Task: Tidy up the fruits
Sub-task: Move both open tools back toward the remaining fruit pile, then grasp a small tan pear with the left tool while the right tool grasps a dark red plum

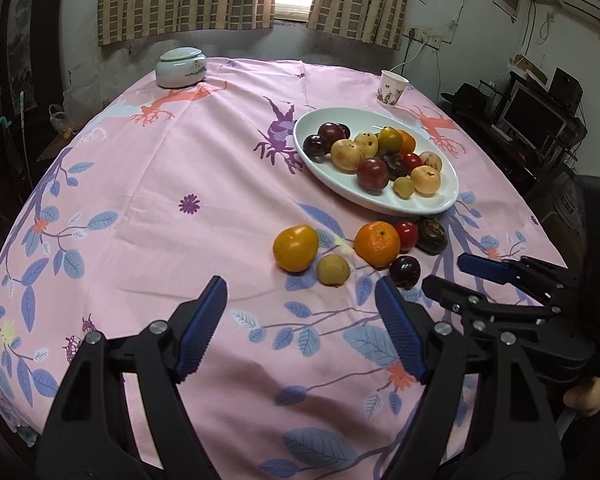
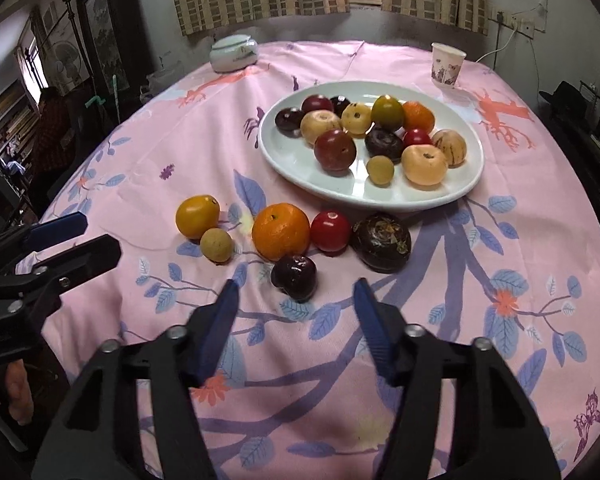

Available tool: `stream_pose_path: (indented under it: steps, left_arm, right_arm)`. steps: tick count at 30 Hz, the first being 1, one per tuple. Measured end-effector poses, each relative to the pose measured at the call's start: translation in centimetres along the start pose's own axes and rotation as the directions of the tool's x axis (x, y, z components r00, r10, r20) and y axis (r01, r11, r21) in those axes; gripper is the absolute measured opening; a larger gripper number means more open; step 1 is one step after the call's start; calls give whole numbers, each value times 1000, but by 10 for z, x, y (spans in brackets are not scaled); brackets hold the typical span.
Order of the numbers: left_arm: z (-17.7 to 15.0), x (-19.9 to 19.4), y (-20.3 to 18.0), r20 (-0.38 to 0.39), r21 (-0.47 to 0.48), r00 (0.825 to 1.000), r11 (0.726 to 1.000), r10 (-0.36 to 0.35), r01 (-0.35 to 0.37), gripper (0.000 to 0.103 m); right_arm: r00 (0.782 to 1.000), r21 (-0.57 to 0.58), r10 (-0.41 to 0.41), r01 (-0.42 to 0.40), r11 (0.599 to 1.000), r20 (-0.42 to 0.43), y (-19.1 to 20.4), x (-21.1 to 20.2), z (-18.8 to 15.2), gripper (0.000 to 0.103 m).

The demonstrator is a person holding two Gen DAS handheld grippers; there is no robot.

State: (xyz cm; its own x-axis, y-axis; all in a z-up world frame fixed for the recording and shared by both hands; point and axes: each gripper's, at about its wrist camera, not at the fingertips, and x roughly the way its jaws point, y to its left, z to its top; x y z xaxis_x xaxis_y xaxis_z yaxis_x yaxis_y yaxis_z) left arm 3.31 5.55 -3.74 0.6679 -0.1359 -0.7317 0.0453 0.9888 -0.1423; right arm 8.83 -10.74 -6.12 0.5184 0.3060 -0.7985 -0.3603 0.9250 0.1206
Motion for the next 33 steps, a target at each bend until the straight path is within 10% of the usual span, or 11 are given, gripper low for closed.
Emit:
stream_pose_path:
  steps: [5, 8, 17, 21, 28, 30, 33]
  left_arm:
    - [-3, 4, 10, -15, -13, 1000, 1000, 2, -2, 78]
    - [-3, 12, 9, -36, -12, 999, 1000, -7, 7, 78]
    - [-6, 52, -21, -95, 50, 995, 999, 14, -9, 77]
    - [-3, 78, -25, -140, 40, 990, 999, 25, -20, 55]
    - [6, 102, -31, -147, 41, 987, 997, 70, -65, 55]
    - [8, 104, -32, -139, 42, 987, 996, 78, -73, 30]
    - [7, 100, -34, -156, 35, 987, 999, 41, -36, 29]
  right_arm:
    - [997, 28, 2, 0, 1000, -72, -4, 35, 6, 48]
    - [997, 33, 15, -12, 999, -76, -3, 45, 7, 29]
    - [999, 45, -36, 36, 998, -4, -14, -6, -5, 29]
    - [1000, 118, -9, 9, 993, 2, -39, -21, -18, 29]
    - [1000, 182, 8, -13, 983, 28, -65, -40, -31, 30]
    - [999, 193, 15, -20, 981, 31, -68, -42, -33, 30]
    - [999, 205, 38, -44, 978, 36, -71, -45, -33, 30]
